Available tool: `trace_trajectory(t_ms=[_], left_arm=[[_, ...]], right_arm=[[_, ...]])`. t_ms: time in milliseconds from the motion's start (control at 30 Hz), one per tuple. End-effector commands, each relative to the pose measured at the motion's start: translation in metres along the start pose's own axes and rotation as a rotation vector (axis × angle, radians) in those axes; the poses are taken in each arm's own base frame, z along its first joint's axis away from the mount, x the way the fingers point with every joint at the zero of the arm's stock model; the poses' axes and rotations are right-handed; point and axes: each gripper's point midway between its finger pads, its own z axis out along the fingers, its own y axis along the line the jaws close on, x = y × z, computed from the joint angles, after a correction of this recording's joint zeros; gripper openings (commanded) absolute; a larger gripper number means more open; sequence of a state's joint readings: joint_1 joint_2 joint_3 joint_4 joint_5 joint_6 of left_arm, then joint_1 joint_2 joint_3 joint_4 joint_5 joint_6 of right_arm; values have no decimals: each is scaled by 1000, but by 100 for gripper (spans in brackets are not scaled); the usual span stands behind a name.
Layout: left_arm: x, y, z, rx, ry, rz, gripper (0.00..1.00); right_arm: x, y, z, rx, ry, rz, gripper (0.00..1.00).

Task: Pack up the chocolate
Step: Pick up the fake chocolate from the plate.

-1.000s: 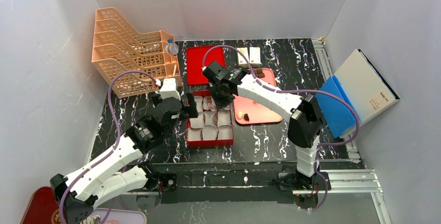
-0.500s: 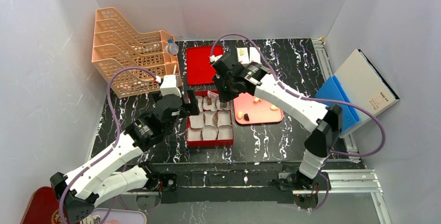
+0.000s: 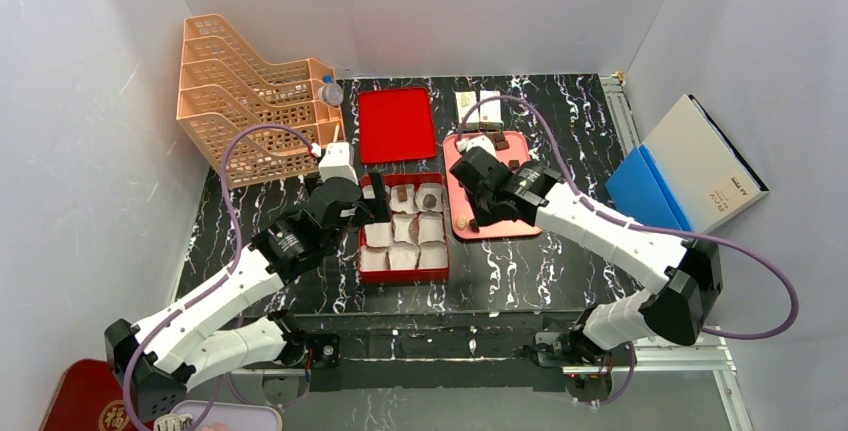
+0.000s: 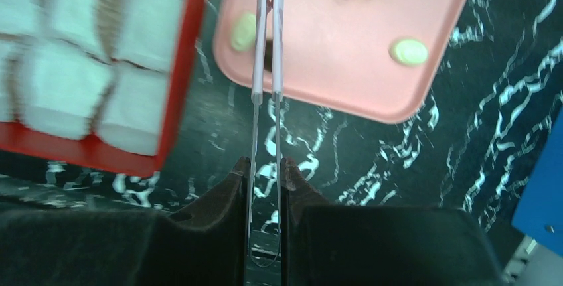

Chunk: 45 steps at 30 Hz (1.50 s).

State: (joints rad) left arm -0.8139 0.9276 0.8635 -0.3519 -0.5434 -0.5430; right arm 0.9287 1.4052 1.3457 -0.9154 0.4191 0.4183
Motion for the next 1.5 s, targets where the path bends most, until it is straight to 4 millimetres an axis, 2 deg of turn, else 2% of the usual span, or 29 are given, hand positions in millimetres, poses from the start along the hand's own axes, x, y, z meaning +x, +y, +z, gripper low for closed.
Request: trace_trajectory(t_ms=[0,200,467,700,1067,1200,1467], left_arm=[[-9,-9,-3,33,-18,-39,99],[-1,-9,1,40,-7,-42,98],[6,-5,3,32,-9,-30,98],[8,0,1,24,-10,-13,98],[10,4,-1,20,-10,-17,98],[11,4,-1,20,-10,-23,98],[8,3,-2,19,-12,-17,98]], right_arm=[[11,-22,20,116,-34,56,1],[34,-32,52,190,29,49,1],[58,-30,77,200,127,55,1],[70,-27,82,202,187,80,1],[90,-28,88,234,270,97,11],[99,-30,89,246,299,104,22],[110,-36,92,256,338,132,35]])
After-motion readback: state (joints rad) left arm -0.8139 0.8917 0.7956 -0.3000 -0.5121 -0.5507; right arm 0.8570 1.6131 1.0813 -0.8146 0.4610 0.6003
